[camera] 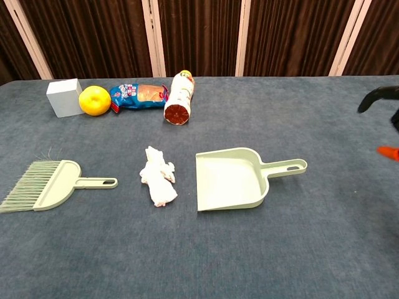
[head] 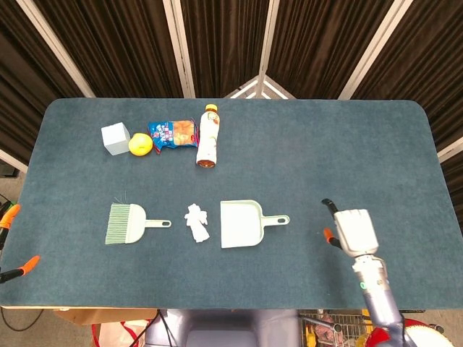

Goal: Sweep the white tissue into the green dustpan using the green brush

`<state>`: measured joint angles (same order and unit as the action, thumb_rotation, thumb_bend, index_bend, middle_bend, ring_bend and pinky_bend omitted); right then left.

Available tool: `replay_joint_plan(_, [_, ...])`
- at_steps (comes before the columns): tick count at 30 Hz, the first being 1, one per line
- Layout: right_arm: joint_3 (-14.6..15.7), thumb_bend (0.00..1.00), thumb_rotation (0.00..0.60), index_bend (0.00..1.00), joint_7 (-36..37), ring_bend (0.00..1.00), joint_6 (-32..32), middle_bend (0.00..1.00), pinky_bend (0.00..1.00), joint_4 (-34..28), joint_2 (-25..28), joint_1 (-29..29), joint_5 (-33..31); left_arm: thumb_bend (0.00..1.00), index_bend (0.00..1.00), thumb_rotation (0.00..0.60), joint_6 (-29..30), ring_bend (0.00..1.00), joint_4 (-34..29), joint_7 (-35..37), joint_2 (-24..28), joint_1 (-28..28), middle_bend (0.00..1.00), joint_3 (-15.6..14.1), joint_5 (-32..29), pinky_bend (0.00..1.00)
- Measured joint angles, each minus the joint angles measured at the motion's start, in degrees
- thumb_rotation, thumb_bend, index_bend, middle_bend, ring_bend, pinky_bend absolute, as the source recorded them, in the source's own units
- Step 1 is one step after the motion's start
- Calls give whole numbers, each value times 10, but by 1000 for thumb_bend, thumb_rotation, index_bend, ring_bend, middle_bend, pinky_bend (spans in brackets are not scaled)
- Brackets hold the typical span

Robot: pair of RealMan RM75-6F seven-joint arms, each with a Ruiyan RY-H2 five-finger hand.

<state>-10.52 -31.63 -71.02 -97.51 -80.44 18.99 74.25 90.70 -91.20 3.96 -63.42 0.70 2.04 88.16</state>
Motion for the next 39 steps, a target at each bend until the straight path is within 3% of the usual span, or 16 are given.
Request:
replay_joint_plan(18, [1,329,600,324,-73,840,24,834,861,81,-137,63,-69,0,0,600,-19,0,-6,13,5,7,0,0,-8,0])
replay_joint_plan(39, [7,330,600,377,-97,840,7,834,860,86,-169,81,-97,0,0,600,-21,0,-7,20,8,8,0,0,-12,0])
